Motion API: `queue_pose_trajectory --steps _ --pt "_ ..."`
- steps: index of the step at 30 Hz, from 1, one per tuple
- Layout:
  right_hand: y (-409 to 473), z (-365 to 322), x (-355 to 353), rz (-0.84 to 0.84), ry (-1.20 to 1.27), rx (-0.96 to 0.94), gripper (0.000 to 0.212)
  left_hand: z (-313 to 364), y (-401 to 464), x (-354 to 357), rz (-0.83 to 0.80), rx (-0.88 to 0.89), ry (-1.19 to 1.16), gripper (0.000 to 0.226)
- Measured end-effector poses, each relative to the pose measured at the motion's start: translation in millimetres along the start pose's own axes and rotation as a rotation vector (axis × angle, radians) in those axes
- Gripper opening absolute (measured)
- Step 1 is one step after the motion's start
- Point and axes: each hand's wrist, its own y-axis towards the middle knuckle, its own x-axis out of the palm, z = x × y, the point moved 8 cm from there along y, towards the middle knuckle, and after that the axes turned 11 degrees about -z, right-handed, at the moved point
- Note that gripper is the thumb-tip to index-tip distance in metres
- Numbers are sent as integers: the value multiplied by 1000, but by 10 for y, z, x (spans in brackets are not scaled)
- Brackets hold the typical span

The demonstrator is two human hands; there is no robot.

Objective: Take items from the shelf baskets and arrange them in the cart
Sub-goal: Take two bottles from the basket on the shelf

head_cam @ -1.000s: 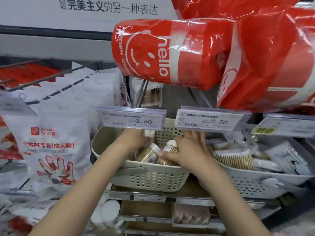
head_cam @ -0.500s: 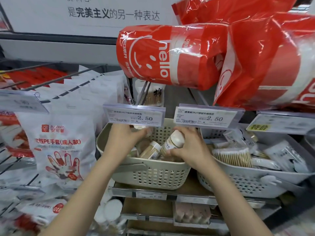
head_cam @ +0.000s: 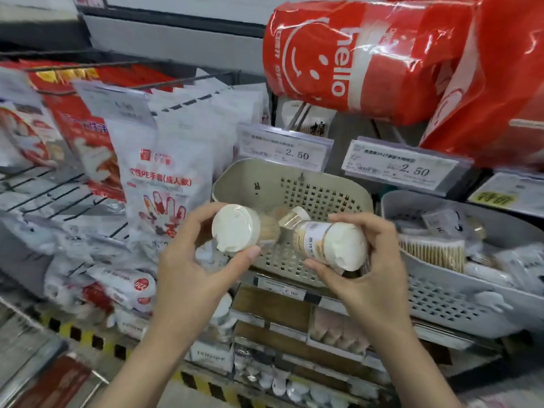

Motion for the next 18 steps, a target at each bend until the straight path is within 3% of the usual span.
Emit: queue_pose_trajectory --steps 5,13,18 --pt "-285 -211 573 -213 172 19 61 -236 -837 -270 174 -207 -51 41" --pt "-821 -339 1874 -578 520 275 66 -495 -2337 -1201 556 -536 10 45" --pt "-928 -662 2570 -777 538 288 59 -570 -3028 -1850 817 -589 11 28"
